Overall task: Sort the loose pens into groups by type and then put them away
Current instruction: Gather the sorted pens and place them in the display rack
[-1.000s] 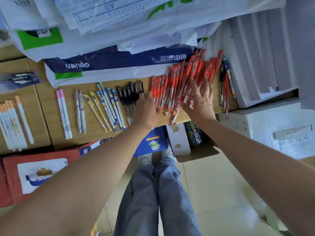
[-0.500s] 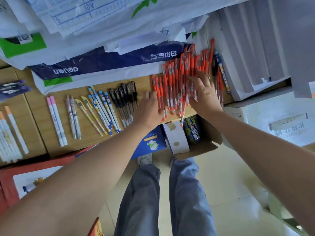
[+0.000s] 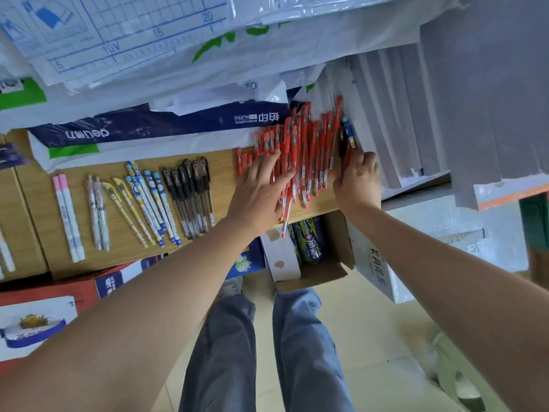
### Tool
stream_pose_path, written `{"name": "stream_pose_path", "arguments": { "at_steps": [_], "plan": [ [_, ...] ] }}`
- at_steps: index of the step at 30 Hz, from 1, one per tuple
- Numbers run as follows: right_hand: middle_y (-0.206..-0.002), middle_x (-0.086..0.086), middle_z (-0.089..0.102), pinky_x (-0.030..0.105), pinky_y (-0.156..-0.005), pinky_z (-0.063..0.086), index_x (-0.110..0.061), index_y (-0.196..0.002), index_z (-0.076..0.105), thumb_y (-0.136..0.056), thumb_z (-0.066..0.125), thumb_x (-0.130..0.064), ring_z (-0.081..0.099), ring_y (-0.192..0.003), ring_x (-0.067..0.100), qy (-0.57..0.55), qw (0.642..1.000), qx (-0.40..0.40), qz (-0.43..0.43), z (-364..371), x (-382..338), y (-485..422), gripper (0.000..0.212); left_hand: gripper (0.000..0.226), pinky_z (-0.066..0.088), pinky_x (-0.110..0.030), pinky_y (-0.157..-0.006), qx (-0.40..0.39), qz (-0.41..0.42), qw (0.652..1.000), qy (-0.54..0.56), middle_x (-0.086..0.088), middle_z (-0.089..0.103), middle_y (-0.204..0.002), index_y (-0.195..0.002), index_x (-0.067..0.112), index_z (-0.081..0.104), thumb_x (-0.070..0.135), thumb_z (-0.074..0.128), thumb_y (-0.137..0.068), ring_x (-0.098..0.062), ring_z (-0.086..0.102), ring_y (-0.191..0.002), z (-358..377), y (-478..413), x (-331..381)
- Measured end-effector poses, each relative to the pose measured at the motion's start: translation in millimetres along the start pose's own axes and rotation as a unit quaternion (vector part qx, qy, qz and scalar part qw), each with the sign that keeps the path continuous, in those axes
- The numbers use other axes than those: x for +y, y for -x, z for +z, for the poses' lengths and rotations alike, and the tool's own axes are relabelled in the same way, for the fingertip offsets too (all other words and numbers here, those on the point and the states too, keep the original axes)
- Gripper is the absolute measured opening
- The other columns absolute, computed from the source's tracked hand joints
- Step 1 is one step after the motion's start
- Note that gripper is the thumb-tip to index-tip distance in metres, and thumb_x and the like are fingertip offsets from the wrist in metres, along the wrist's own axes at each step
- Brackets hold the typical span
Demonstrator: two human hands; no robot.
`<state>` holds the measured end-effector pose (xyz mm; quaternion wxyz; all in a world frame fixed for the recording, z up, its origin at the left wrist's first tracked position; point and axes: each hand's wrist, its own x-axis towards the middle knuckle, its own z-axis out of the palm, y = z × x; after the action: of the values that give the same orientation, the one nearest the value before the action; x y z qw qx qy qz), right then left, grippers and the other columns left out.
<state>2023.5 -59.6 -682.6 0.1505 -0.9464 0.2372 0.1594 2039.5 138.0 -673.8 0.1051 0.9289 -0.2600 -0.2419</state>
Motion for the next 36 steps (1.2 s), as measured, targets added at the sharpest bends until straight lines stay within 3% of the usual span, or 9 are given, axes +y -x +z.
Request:
{"name": "stream_pose_path", "arguments": {
  "at_steps": [7,10,14,19,21,25,33,35,36],
  "plan": [
    [-0.127,0.019,0.039,0.041,-0.09,0.045,-0.001,-0.138,0.031,-0.09,0.051,-0.007,0.042,-0.111,0.033,-0.003,1.0,0.017,0.009,14,1,-3,0.052,0.075,0.012,-0.05,-0.12,-0.025,-0.006,1.0,0.004,-0.011,0.007,-0.159,-0.151,0.029,0.022,0.024,0.061,-0.087,-0.033,0.007,-0.146,5,0,-5],
    [-0.131,0.021,0.036,0.04,-0.095,0.04,0.002,-0.139,0.028,-0.091,0.052,-0.011,0.039,-0.115,0.035,0.013,0.999,-0.013,0.028,15,1,0,0.055,0.073,0.014,-0.05,-0.119,-0.019,-0.008,1.0,0.011,-0.011,0.009,-0.159,-0.151,0.029,0.024,0.022,0.06,-0.087,-0.034,0.009,-0.146,6,-2,-6],
    [-0.128,0.02,0.037,0.038,-0.095,0.04,0.001,-0.13,0.035,-0.089,0.052,-0.009,0.038,-0.115,0.034,0.015,0.999,0.005,0.049,15,-3,-1,0.045,0.073,0.014,-0.05,-0.119,-0.018,-0.014,1.0,0.02,-0.011,0.01,-0.159,-0.15,0.03,0.024,0.021,0.06,-0.087,-0.033,0.009,-0.146,6,-2,-4],
    [-0.133,0.021,0.036,0.036,-0.097,0.039,-0.001,-0.138,0.03,-0.09,0.052,-0.008,0.038,-0.118,0.034,0.058,0.998,0.007,0.029,23,-4,7,0.053,0.073,0.015,-0.05,-0.118,-0.018,-0.014,0.999,0.025,-0.01,0.01,-0.158,-0.15,0.029,0.025,0.021,0.061,-0.087,-0.033,0.008,-0.146,7,-3,-5],
    [-0.131,0.021,0.039,0.036,-0.094,0.04,-0.001,-0.131,0.034,-0.092,0.048,-0.004,0.04,-0.117,0.034,0.046,0.998,0.004,0.036,20,-2,6,0.042,0.073,0.015,-0.05,-0.118,-0.019,-0.011,0.999,0.029,-0.01,0.009,-0.159,-0.15,0.029,0.025,0.02,0.06,-0.087,-0.033,0.007,-0.146,6,-2,-5],
    [-0.123,0.022,0.046,0.042,-0.084,0.046,0.0,-0.12,0.042,-0.09,0.046,0.006,0.053,-0.104,0.037,0.012,0.999,-0.004,0.037,11,0,2,0.03,0.072,0.015,-0.05,-0.117,-0.018,-0.01,0.999,0.039,-0.009,0.009,-0.159,-0.151,0.029,0.025,0.018,0.059,-0.088,-0.033,0.007,-0.146,5,-2,-6],
    [-0.105,0.017,0.059,0.043,-0.079,0.052,-0.002,-0.117,0.042,-0.092,0.048,-0.002,0.06,-0.091,0.032,-0.083,0.995,0.033,0.042,-5,6,-8,0.025,0.07,0.016,-0.05,-0.117,-0.028,-0.011,0.998,0.048,-0.009,0.01,-0.159,-0.15,0.028,0.027,0.019,0.059,-0.089,-0.032,0.007,-0.146,3,-2,-7],
    [-0.099,0.012,0.063,0.037,-0.075,0.055,-0.002,-0.113,0.047,-0.09,0.057,-0.005,0.061,-0.082,0.023,-0.152,0.988,0.021,0.032,-9,8,-8,0.025,0.064,0.021,-0.049,-0.116,-0.005,-0.017,0.998,0.067,-0.01,0.02,-0.155,-0.147,0.025,0.035,0.018,0.059,-0.088,-0.032,0.016,-0.143,1,-3,-6],
    [-0.094,0.007,0.064,0.027,-0.069,0.054,-0.004,-0.11,0.051,-0.089,0.061,-0.008,0.06,-0.075,0.014,-0.178,0.984,0.007,0.012,-12,7,-6,0.024,0.057,0.026,-0.048,-0.114,0.017,-0.022,0.996,0.081,-0.011,0.029,-0.15,-0.143,0.022,0.042,0.017,0.059,-0.089,-0.031,0.025,-0.139,-1,-4,-4]
  ]
}}
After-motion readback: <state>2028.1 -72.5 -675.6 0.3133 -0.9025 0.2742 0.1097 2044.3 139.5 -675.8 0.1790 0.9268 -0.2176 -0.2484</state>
